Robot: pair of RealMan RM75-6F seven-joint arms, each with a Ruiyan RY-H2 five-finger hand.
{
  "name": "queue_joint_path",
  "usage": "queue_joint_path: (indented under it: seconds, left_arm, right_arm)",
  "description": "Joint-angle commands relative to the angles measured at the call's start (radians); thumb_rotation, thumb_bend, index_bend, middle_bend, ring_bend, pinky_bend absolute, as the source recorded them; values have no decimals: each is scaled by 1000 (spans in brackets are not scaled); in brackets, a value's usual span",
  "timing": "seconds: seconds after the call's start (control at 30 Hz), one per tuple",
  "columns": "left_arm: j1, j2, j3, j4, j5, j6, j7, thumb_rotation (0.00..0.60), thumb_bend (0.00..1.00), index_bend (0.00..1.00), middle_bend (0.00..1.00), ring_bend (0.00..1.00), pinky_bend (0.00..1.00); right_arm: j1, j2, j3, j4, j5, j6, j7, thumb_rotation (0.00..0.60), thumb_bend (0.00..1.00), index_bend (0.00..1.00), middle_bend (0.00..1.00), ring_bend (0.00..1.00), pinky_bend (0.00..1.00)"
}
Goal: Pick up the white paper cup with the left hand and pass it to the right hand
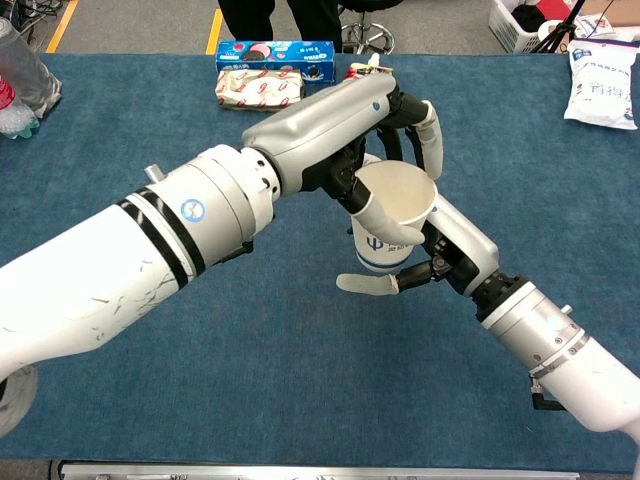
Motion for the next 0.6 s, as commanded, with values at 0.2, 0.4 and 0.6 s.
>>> queue_joint_path:
  seconds: [0.2, 0.4, 0.6]
  left_arm:
    - [-4, -11, 5, 4, 8, 1, -3, 600, 0, 473, 409, 417, 688]
    - [-4, -18, 11, 10, 9, 1, -6, 600, 0, 473, 409, 418, 688]
    - [-5, -20, 14, 12, 9, 0, -6, 600, 0, 473, 409, 418, 688]
  right_arm:
    - [-2, -16, 2, 3, 6, 11, 44, 600, 0, 58, 196, 206, 326]
    - [4, -9, -2, -4, 16, -4, 58, 600, 0, 249, 338, 336, 358]
    - [7, -5, -6, -7, 20, -15, 50, 600, 0, 420, 439, 435, 388]
